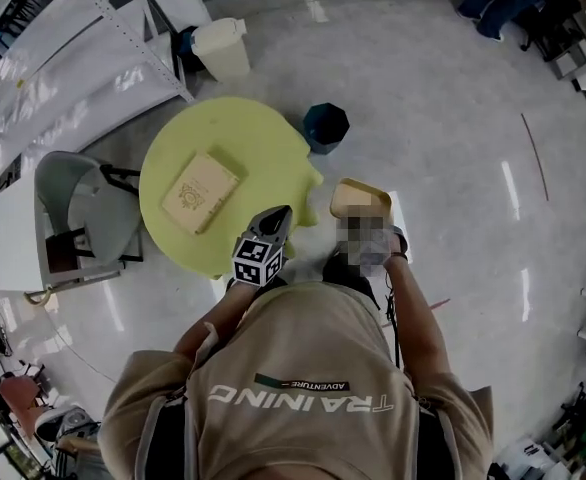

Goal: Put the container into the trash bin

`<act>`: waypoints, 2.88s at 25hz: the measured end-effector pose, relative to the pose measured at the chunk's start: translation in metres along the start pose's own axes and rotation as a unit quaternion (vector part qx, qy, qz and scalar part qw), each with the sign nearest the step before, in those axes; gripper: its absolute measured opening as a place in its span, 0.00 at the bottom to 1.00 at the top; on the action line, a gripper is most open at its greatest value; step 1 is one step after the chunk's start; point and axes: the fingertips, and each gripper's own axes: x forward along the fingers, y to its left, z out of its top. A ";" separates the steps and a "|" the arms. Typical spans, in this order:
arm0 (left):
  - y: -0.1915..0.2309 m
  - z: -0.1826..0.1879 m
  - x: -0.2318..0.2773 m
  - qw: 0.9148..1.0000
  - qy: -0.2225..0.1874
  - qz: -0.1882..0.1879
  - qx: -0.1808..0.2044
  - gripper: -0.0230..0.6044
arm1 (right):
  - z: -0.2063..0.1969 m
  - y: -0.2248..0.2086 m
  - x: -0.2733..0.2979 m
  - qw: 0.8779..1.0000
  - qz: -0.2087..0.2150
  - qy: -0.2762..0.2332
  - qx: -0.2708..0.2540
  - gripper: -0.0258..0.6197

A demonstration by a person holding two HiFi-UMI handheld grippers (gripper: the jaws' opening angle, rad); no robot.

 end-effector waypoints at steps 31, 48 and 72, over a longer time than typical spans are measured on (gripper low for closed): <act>-0.011 0.098 0.163 0.999 -0.035 0.019 -0.004 0.04 | -0.047 -0.160 -0.006 0.997 0.025 0.018 -0.075 0.08; 0.066 0.129 0.225 0.997 -0.016 0.063 -0.031 0.04 | -0.002 -0.260 0.062 0.988 0.071 0.022 -0.138 0.08; 0.159 0.149 0.366 0.958 0.013 0.242 -0.151 0.04 | -0.004 -0.387 0.184 0.923 0.211 0.019 -0.322 0.08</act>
